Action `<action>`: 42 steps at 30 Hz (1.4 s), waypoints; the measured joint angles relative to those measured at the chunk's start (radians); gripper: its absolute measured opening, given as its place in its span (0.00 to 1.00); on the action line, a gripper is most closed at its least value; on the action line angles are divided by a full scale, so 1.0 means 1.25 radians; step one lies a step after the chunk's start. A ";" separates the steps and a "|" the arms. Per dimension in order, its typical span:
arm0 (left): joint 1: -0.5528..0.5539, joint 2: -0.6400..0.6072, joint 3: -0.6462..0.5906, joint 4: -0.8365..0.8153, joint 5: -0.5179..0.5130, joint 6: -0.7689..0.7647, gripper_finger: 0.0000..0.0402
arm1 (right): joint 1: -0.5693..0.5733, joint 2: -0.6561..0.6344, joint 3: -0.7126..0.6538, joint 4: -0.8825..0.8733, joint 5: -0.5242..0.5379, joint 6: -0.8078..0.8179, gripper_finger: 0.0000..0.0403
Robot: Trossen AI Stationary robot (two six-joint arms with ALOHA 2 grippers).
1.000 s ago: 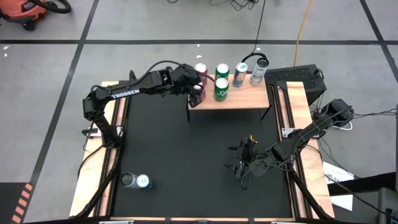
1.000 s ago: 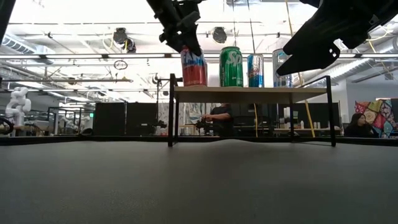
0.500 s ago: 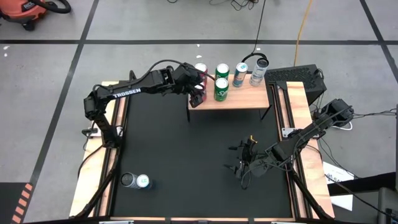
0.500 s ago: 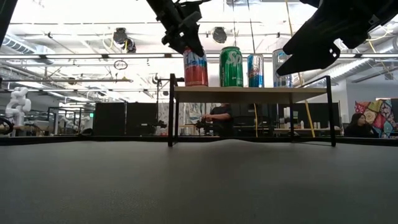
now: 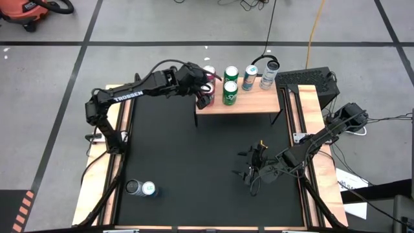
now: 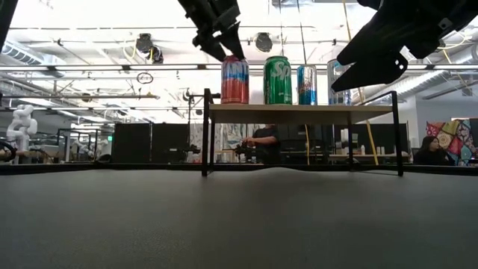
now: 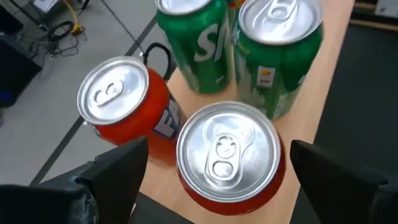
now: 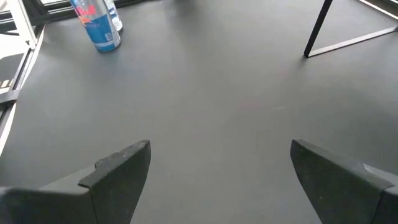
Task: Place canned beverage on shelf
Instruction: Put the blue soda can on the shelf aligned with the other blue soda can
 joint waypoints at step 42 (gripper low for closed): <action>-0.835 -0.431 -0.444 -0.370 -0.253 -0.688 0.97 | -0.169 0.658 0.550 0.597 -0.375 -0.433 0.93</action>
